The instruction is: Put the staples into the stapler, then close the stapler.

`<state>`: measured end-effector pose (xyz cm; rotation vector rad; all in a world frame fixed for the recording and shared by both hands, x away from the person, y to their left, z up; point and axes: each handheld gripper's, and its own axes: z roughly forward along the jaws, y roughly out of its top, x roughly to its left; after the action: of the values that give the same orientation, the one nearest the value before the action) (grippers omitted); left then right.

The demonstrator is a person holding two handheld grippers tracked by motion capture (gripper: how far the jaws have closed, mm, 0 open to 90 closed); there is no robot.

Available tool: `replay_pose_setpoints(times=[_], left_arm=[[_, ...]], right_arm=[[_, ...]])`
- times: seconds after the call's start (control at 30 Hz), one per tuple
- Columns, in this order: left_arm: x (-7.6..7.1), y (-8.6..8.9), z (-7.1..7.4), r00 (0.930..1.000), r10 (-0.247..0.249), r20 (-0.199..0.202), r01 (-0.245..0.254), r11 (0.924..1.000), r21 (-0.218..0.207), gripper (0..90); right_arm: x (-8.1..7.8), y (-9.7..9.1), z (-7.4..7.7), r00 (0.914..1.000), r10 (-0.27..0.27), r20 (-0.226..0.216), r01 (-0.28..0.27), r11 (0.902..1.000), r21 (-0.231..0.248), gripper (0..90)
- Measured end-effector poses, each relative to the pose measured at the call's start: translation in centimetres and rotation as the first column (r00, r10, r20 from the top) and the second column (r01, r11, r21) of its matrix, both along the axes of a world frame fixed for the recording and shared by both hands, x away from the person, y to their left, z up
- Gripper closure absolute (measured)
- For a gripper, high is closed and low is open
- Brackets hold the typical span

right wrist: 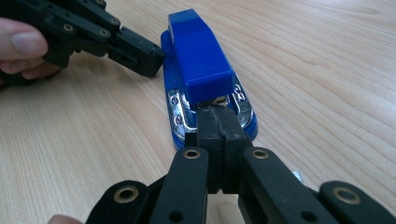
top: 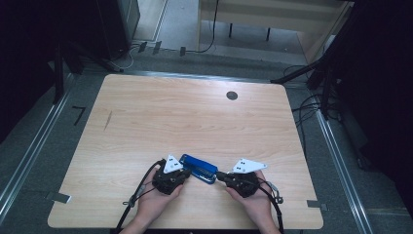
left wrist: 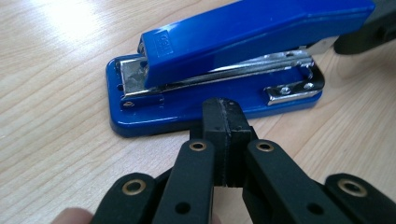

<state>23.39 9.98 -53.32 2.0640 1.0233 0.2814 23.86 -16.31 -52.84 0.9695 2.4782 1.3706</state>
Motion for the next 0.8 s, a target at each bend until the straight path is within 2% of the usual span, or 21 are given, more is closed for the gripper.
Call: replay_pose_setpoints(times=[0.1,0.13,0.23,0.47,0.63,0.8], left_arm=[[-0.12,-0.3,-0.19,1.0,-0.004,0.008,0.004,0.9998,0.021,90.0],[-0.22,-0.37,-0.16,0.9996,-0.001,0.028,0.0,0.9997,0.024,90.0],[-0.43,-0.16,-0.13,0.9991,0.003,0.042,-0.004,0.9998,0.018,90.0],[-0.5,-0.02,-0.11,0.9988,0.021,0.044,-0.022,0.9997,0.014,90.0],[-0.22,-0.23,-0.23,0.9998,0.017,0.009,-0.017,0.9994,0.031,90.0],[-0.24,-0.28,-0.24,0.9998,0.017,0.013,-0.017,0.9993,0.034,90.0]], right_arm=[[0.15,0.1,-0.25,0.9999,-0.012,-0.005,0.012,0.9998,-0.015,90.0],[0.17,0.09,-0.25,0.9999,-0.013,-0.01,0.013,0.9998,-0.014,90.0],[0.1,0.13,-0.19,0.9999,-0.015,-0.003,0.015,0.9997,-0.019,90.0],[0.07,0.08,-0.15,0.9996,-0.026,-0.006,0.026,0.9995,-0.016,90.0],[0.22,-0.25,-0.39,0.9973,-0.072,-0.016,0.072,0.9972,-0.024,90.0],[0.16,-0.47,-0.37,0.9975,-0.068,-0.019,0.068,0.9975,-0.02,90.0]])
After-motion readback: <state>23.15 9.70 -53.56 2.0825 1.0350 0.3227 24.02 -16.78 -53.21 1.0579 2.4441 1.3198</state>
